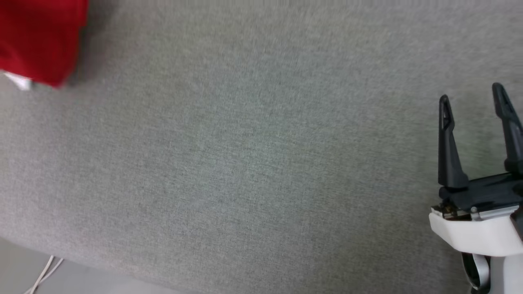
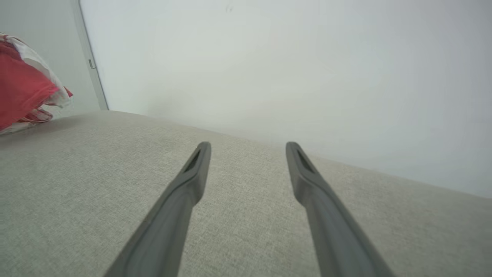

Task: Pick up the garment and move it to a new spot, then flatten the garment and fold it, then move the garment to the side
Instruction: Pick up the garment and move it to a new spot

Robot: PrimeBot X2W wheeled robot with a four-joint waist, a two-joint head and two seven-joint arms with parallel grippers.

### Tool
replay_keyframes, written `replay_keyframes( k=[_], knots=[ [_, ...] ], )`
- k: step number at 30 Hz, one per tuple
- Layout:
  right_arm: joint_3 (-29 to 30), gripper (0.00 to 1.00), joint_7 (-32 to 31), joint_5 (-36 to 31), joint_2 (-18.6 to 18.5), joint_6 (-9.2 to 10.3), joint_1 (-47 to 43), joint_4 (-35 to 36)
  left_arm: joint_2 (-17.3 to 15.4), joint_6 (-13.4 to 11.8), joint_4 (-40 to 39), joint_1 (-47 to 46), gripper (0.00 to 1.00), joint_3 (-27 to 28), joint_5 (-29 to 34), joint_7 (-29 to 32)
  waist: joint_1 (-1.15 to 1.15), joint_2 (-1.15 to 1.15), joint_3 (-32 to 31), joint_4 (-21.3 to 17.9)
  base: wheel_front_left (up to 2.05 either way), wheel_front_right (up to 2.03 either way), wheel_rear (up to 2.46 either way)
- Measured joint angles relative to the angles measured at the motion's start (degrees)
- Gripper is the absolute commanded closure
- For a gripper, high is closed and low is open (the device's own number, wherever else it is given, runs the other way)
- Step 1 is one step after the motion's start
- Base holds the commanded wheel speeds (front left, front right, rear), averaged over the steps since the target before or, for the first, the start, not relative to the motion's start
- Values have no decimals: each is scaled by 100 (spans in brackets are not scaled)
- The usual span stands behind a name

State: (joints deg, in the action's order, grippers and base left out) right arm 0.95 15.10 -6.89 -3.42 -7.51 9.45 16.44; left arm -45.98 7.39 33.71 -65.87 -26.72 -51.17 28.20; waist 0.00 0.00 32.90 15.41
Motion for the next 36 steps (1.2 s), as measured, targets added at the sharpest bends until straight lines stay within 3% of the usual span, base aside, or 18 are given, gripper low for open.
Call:
replay_keyframes(
  k=[9, 20, 28, 36],
  knots=[
    [-71, 0, 0, 349, 44, 0, -65, -287, 147, 0, -793, -832, 100, -850, 336, -77, -1, 0, -714, -390, 0, 0, 0],
    [-31, 0, -1, 782, 44, 0, -282, -511, 724, 0, -1699, -1293, 100, -1717, 453, -219, -1, 0, -1279, -1242, 0, 0, 0],
    [-11, 0, 0, 911, 44, 0, -415, -600, 1054, 1, -2379, -1139, 100, -2261, 460, -383, -1, 0, -1654, -1783, 0, 0, 0],
    [30, 0, 0, 988, 44, 0, -491, -684, 1290, -87, -2974, -211, 100, -2837, 605, -662, -1, 0, -1786, -1980, 0, 0, 0]
  ],
)
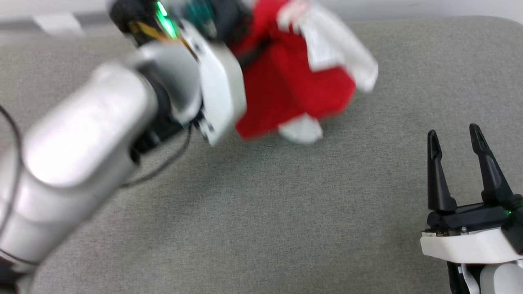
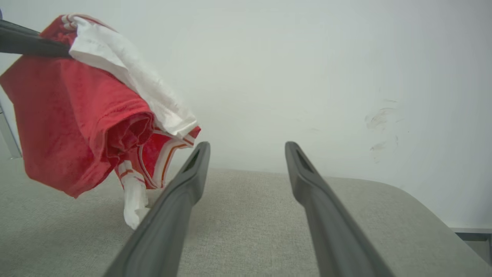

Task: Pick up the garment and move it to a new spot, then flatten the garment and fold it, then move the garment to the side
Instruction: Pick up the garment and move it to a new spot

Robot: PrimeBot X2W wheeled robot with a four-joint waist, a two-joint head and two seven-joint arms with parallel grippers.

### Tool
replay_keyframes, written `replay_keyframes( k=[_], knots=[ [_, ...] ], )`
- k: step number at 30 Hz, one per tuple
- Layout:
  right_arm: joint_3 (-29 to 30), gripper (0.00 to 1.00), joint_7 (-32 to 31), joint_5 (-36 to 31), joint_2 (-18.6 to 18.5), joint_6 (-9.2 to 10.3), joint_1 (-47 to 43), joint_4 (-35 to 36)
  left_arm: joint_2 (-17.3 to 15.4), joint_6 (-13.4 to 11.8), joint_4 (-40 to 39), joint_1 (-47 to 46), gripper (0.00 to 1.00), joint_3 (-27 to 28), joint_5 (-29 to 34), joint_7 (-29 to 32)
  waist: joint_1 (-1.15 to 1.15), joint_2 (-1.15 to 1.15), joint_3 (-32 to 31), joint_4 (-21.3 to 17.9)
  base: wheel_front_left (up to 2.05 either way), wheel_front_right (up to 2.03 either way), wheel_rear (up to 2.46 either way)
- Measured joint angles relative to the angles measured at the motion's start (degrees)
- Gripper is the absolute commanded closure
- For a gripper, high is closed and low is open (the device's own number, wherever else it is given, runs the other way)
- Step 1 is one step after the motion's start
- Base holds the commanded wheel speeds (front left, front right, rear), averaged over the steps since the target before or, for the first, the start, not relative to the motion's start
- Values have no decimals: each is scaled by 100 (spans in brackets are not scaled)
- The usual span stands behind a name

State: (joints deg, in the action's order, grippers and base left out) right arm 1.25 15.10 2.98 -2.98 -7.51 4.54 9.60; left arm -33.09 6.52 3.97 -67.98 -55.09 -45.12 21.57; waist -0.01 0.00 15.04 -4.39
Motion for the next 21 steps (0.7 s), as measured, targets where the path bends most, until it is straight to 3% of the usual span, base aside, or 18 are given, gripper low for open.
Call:
replay_keyframes(
  k=[6, 15, 21],
  knots=[
    [22, 0, 0, -11, 1, 0, -30, -83, 256, -49, 46, 801, 100, -438, -20, -224, 0, 0, 62, 8, 0, 0, 0],
    [93, 0, 0, -104, 2, 0, -21, -241, 814, 5, 769, 2014, 100, -1406, 3, -514, 1, 0, 220, 60, 0, 0, 0],
    [102, 0, 0, -146, 3, 0, -19, -336, 1082, 55, 1185, 2434, 100, -1697, 54, -511, 1, 0, 226, 97, 0, 0, 0]
  ],
)
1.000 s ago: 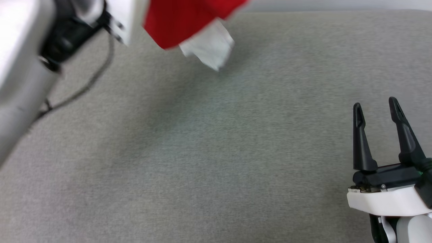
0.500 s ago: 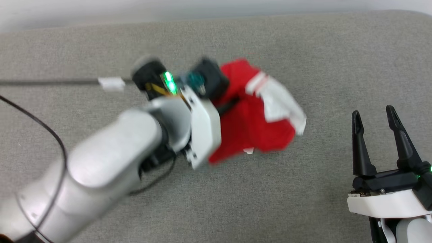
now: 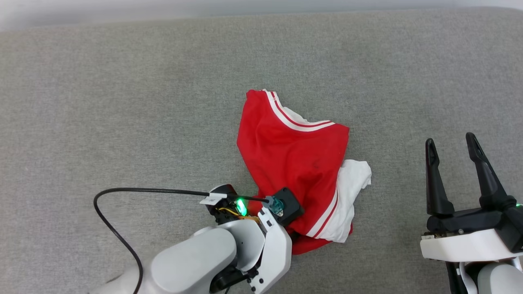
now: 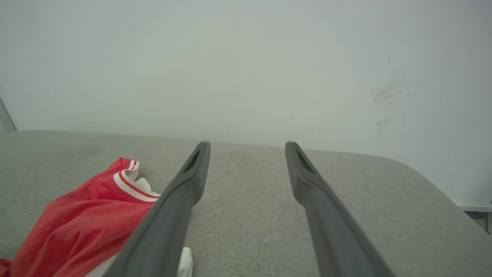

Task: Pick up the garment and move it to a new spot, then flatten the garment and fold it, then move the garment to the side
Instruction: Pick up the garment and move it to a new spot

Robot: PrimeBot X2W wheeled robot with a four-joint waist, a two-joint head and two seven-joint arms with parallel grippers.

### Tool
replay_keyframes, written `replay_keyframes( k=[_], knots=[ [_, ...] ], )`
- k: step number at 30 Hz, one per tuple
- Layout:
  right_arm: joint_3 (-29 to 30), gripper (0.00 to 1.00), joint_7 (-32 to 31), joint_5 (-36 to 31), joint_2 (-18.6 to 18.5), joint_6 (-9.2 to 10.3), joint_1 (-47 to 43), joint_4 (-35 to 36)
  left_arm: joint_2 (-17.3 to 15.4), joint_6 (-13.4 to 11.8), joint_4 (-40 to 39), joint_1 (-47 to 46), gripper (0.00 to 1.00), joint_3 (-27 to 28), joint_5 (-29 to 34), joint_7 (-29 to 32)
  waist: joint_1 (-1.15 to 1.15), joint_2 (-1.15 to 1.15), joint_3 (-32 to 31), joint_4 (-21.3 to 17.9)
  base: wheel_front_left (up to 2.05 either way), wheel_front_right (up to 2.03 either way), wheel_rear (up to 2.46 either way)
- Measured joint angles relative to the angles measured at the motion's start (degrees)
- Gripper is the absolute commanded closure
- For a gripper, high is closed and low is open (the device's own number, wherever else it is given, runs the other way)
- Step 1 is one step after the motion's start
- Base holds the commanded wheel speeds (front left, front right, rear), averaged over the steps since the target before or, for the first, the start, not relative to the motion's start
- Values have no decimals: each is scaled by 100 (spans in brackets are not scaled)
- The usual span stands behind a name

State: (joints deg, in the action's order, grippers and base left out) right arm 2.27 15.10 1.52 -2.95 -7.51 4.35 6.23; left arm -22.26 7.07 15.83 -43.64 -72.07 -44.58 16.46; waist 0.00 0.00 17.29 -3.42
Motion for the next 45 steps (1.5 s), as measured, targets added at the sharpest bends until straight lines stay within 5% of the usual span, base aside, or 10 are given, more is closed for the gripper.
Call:
replay_keyframes(
  k=[3, 4, 5, 10, 22, 26, 27, 30, 36, 45],
  knots=[
    [23, 0, 0, -5, 0, 0, -4, -47, 90, 11, 119, 28, 100, -24, 30, -134, 0, 0, -58, 30, 0, 0, 0],
    [21, 0, 0, -11, 0, 0, -10, -65, 105, 14, 148, 29, 56, -25, 41, -245, 0, 0, -88, 41, 0, 0, 0],
    [20, 0, 0, -16, -1, 0, -25, -86, 115, 9, 166, 26, 0, -7, 116, -416, 0, 0, -124, 51, 0, 0, 0],
    [25, 0, 0, -52, 0, 0, -169, -171, 153, -356, -45, -15, 0, 365, 378, -1326, 0, 0, -365, 104, 0, 0, 0],
    [24, 0, 0, -57, -1, 0, -399, -294, -313, -2091, -651, 286, 0, 1581, 877, -2981, 0, 0, -848, 360, 0, 0, 0],
    [16, 0, 0, -46, 1, 0, -464, -311, -532, -2883, -833, 874, 0, 2385, 1054, -3136, 0, 0, -918, 395, 0, 0, 0],
    [16, 0, 0, -46, 1, 0, -464, -311, -532, -2883, -833, 874, 0, 2385, 1054, -3136, 0, 0, -918, 395, 0, 0, 0],
    [59, 0, 0, -8, 3, 0, -515, -371, -538, -3405, -1427, 1980, 0, 3615, 1719, -3153, 0, 0, -924, 398, 0, 0, 0],
    [102, 0, 0, 43, 3, 0, -532, -428, -182, -3386, -1674, 3013, 0, 4577, 2202, -3153, 0, 0, -894, 386, 0, 0, 0],
    [98, 0, 0, 212, 3, 0, -576, -504, 526, -2739, -1640, 3855, 0, 5444, 2924, -3153, 0, 0, -933, 384, 0, 0, 0]
  ],
)
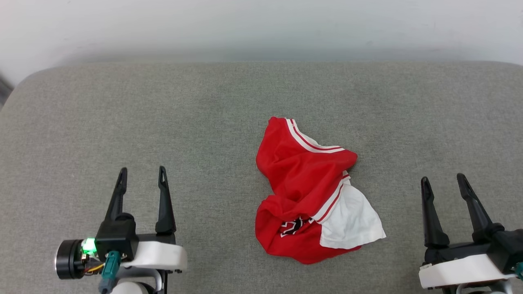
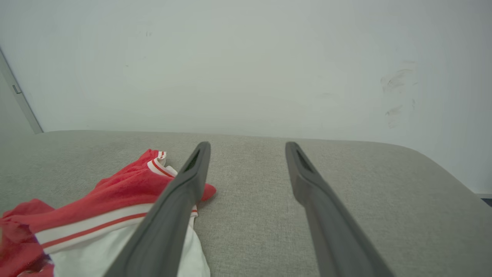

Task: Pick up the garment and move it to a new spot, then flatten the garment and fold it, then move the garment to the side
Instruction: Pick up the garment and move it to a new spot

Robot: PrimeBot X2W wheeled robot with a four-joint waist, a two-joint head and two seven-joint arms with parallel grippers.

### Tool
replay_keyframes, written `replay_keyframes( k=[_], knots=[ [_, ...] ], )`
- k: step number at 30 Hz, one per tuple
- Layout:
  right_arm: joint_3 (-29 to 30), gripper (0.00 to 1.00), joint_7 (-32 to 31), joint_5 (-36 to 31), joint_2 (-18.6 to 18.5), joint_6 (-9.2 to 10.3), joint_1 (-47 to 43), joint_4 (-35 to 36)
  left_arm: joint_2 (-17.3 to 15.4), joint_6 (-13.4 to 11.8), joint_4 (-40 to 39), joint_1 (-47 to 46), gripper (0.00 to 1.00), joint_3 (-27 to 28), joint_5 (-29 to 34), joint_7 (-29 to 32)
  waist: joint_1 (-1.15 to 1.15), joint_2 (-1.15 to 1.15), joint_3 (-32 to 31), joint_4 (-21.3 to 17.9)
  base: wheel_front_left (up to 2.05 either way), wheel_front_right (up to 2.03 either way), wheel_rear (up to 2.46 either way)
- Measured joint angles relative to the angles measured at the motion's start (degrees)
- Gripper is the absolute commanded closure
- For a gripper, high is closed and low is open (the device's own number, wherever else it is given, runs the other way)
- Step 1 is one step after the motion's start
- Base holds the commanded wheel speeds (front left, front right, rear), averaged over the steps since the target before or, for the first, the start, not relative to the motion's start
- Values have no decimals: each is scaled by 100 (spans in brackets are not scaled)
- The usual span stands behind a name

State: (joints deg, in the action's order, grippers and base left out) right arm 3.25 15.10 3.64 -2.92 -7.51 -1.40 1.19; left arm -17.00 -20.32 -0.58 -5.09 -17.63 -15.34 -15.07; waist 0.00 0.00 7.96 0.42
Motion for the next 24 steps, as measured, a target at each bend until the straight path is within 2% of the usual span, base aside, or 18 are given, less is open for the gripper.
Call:
replay_keyframes(
  k=[10, 24],
  knots=[
    [-3, 0, 0, 191, 0, 0, -157, -120, 546, 670, 64, 489, 0, 549, 593, 0, 0, 0, -187, -23, 0, 0, 0],
    [-21, 0, 0, 337, 0, 0, -467, -145, 1015, 1227, 158, 926, 0, 1118, 960, 0, 0, 0, -452, -27, 0, 0, 0]
  ],
)
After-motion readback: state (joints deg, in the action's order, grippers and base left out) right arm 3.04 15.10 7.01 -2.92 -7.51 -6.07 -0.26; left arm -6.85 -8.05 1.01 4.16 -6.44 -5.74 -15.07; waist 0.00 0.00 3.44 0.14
